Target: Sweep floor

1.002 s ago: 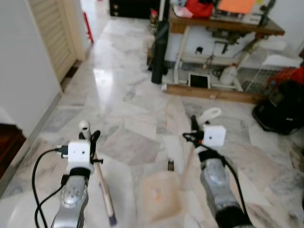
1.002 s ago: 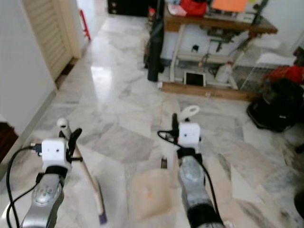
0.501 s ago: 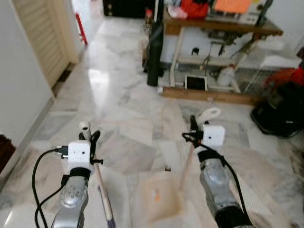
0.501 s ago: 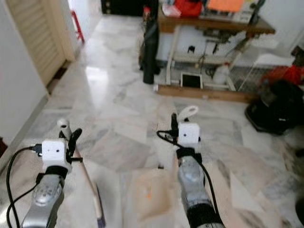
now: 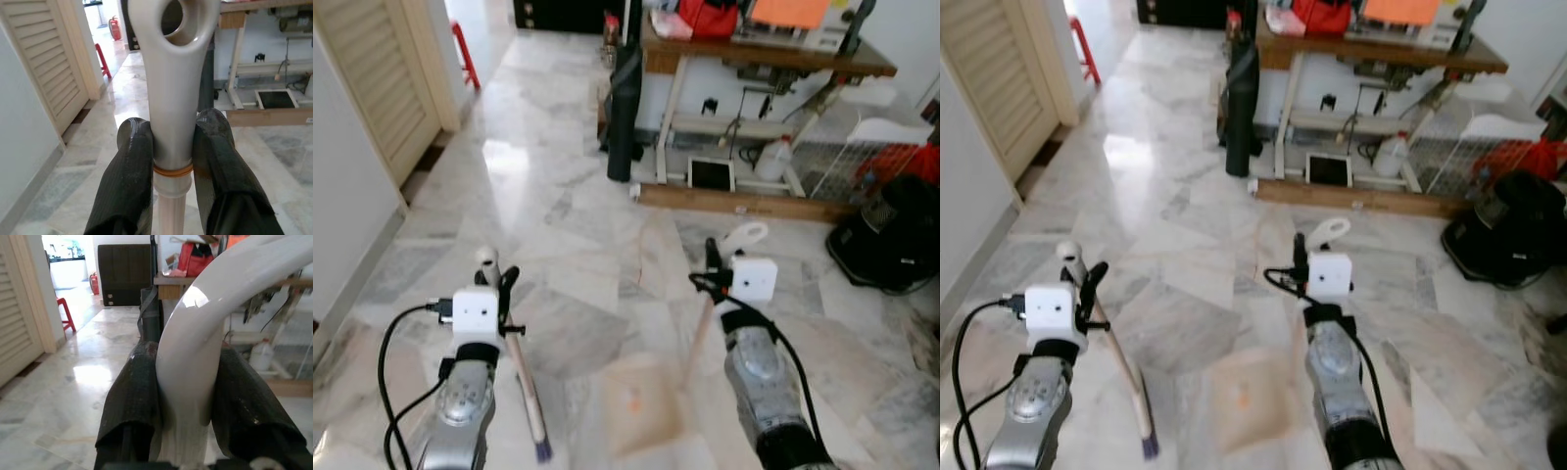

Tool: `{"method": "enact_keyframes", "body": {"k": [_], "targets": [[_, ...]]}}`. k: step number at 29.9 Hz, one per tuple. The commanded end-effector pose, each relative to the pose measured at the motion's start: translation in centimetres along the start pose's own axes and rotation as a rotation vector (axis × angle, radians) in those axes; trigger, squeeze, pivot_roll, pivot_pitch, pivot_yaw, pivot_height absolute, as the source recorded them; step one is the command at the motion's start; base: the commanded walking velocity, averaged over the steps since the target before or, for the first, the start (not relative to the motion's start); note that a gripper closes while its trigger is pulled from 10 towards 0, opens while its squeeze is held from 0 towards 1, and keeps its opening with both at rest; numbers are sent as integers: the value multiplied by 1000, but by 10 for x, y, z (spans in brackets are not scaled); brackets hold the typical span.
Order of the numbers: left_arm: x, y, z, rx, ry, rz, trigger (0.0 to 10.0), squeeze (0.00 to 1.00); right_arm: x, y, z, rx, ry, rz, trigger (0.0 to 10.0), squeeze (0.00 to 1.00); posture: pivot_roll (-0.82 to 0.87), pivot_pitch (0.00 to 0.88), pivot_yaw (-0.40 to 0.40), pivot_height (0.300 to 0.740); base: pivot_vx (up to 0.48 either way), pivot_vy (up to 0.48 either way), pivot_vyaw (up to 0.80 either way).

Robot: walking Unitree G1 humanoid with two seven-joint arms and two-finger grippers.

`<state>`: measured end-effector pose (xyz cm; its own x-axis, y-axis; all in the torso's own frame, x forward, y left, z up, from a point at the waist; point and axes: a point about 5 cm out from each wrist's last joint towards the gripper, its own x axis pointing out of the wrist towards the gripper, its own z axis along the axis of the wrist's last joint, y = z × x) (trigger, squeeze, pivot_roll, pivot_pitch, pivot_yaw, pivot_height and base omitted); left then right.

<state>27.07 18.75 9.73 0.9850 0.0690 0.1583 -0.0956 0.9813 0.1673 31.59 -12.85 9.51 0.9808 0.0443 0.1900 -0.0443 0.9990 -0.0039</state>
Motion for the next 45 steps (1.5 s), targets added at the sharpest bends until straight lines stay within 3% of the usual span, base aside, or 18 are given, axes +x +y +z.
{"method": "enact_keyframes", "body": {"k": [1,18,41,45], "targets": [[3,-2,9,3,-45,-2,10000,0,3,-12,7,-27,-34,-23,10000,0,109,58,-47,740,326,0,0],[3,-4,9,-10,-55,-13,10000,0,4,-13,6,-13,-19,-31,10000,0,110,47,-47,740,208,0,0],[1,-7,8,-23,-48,-33,10000,0,4,-13,4,-6,-6,-29,10000,0,109,52,-50,740,0,0,-769],[1,-8,8,-23,-47,-36,10000,0,3,-13,5,-12,-14,-29,10000,0,109,52,-50,740,0,0,0]]}}
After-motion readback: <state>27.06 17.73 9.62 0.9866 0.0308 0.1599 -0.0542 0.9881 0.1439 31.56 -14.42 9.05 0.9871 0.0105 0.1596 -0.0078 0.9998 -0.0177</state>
